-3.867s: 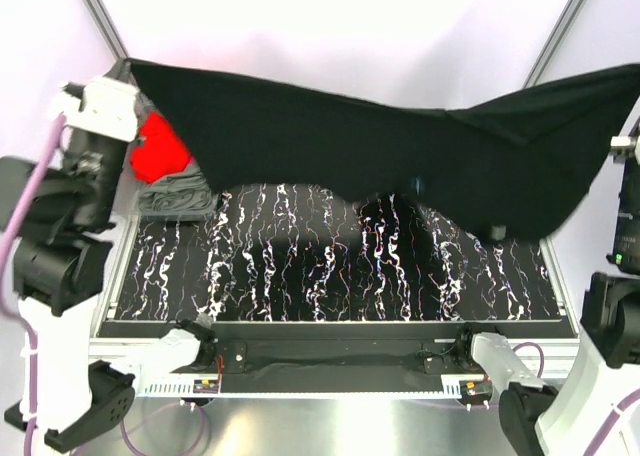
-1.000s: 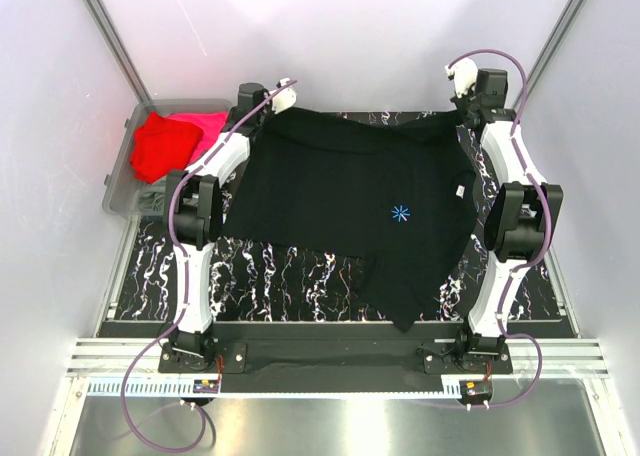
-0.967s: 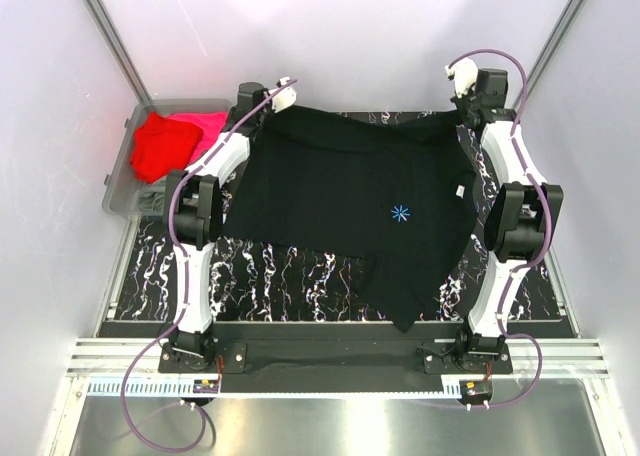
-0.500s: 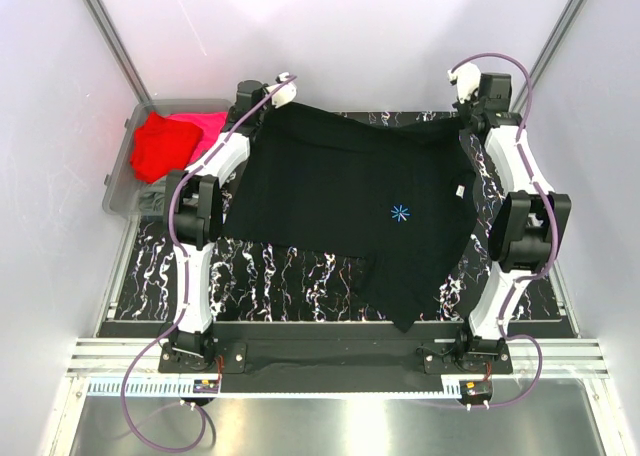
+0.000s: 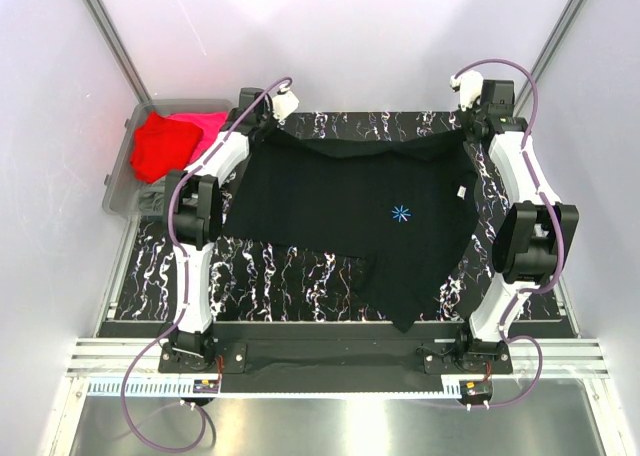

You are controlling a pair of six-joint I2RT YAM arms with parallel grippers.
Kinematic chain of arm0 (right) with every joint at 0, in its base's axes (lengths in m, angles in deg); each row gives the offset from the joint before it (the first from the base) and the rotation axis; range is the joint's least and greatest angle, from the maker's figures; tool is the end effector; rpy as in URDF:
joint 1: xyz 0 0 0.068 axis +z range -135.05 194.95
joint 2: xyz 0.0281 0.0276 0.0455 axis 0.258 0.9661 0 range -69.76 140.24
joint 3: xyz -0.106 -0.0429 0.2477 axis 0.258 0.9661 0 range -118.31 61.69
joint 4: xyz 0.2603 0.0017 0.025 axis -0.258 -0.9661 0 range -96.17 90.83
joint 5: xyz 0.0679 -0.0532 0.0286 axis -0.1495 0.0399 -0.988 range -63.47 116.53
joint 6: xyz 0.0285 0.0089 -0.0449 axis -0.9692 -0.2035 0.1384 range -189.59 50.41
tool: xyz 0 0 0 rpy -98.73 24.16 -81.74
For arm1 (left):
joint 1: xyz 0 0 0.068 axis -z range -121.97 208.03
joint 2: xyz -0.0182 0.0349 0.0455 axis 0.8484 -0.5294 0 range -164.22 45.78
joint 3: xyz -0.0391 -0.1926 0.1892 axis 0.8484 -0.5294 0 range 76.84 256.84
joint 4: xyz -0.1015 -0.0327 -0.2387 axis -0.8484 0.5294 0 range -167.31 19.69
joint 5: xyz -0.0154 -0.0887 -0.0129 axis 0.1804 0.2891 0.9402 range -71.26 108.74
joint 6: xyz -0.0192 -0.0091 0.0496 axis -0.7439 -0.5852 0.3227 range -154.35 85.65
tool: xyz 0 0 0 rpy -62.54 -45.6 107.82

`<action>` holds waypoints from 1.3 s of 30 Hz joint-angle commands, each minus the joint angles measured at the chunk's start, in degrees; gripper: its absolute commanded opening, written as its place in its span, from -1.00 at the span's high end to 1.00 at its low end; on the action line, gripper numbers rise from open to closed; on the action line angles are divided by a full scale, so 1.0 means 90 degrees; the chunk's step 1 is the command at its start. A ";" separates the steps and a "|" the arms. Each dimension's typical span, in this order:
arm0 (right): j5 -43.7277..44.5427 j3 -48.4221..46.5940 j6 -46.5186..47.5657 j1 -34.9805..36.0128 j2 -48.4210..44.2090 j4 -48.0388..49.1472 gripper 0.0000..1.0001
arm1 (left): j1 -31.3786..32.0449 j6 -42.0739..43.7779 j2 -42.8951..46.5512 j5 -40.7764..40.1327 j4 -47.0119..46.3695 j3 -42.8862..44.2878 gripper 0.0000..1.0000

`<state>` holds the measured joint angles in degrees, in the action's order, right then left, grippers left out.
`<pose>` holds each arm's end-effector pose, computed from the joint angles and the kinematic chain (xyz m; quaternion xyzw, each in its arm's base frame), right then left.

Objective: Fold and stack the t-shirts
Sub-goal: Fold the tshirt

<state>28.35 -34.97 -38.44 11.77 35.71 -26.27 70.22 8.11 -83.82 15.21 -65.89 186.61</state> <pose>0.4299 -0.0250 0.3255 -0.2082 0.8659 -0.1477 0.4302 0.5212 -0.1102 0.2335 0.3863 0.7808 0.1540 0.4663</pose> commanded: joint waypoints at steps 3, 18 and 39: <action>-0.0134 -0.0002 -0.0200 -0.0047 -0.0391 -0.0144 1.00 | -0.0133 -0.0157 0.0289 0.0343 0.0108 0.0537 1.00; -0.0515 0.0652 -0.0483 -0.0018 -0.0898 -0.0505 1.00 | -0.0260 0.0174 0.0621 0.0314 -0.0048 -0.0419 1.00; -0.1199 0.1970 -0.0884 0.0080 -0.1455 -0.0769 1.00 | -0.0309 0.0478 0.1275 0.0012 -0.0205 -0.2490 1.00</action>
<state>19.94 -18.10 -44.95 11.97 25.52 -32.58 67.88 11.70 -76.06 16.72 -65.36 165.35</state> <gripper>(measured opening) 0.018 0.012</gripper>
